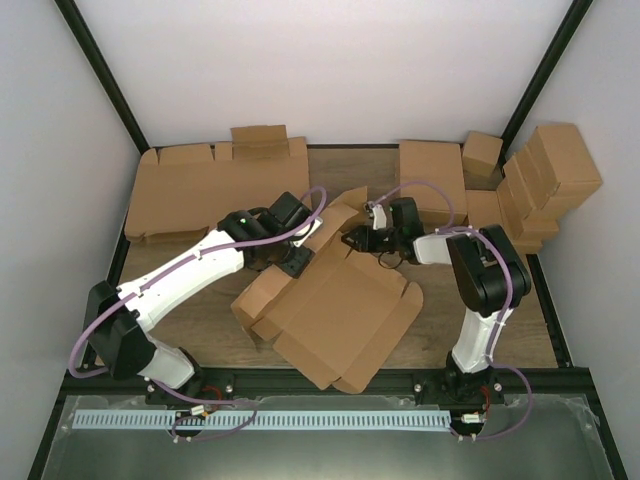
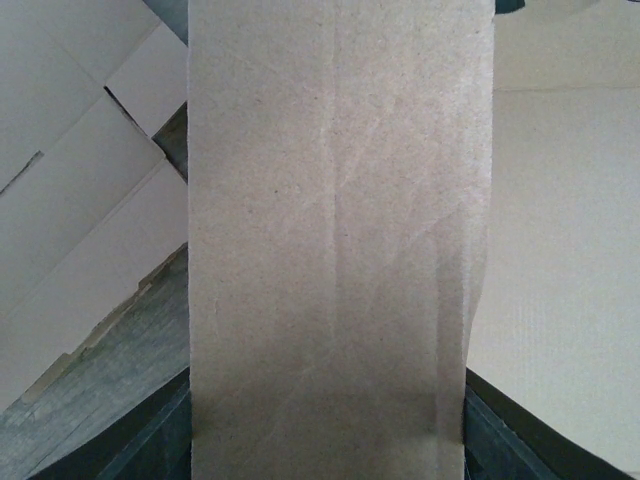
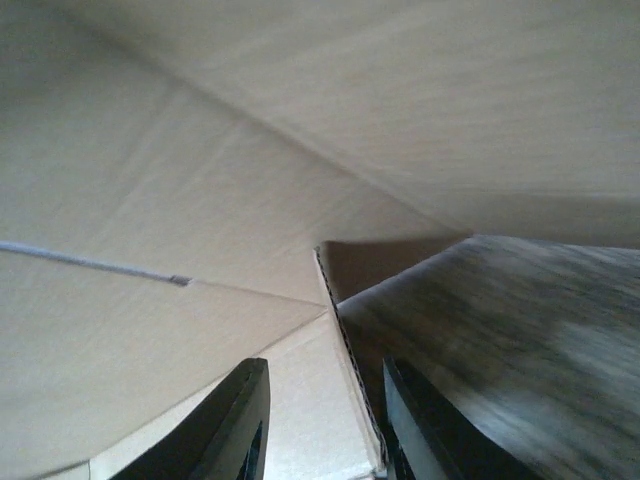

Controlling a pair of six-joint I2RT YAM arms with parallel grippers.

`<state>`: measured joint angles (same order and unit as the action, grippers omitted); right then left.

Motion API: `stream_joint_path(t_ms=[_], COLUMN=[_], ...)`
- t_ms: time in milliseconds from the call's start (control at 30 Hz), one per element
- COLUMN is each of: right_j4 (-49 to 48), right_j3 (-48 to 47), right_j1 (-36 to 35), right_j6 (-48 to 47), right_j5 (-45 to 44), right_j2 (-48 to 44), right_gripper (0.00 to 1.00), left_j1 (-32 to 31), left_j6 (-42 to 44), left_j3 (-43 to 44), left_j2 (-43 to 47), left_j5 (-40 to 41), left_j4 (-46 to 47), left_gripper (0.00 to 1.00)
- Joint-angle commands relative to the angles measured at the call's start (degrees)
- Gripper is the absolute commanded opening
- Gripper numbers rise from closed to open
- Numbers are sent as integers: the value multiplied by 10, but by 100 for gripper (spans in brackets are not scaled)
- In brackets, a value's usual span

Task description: Fold the paper box

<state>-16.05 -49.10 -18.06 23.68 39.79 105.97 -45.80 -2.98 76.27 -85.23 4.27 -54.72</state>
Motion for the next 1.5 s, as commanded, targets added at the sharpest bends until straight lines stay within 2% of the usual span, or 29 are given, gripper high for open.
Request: stream_joint_path(t_ms=[0,333,600,800,933,1467], right_j4=[26,107,104,65,81,64], right_j3=[-16,-42,-29,7,7,63], right_j1=[-29,-65,-74,-84,-91,-90], right_j6=[-58,-115,-93,-68,-75,-74], right_j5=[29,-17,-8,-7,-23,-234], right_j2=[-25,-35,-43,-28,-29,-215], right_gripper=[33,32,32,30,30,35], left_j1=[-5,-5,-5,-5,-5,-5], left_j6=[-3,-12,-22,-22,-22,-14], left_j3=[0,1,-2,-6,-7,-21], left_j2=[8,11,17,18,18,30], left_j5=[5,8,-3,-7,-5,-7], left_j4=[6,10,15,17,14,13], left_gripper=[60,60,60,60,60,60])
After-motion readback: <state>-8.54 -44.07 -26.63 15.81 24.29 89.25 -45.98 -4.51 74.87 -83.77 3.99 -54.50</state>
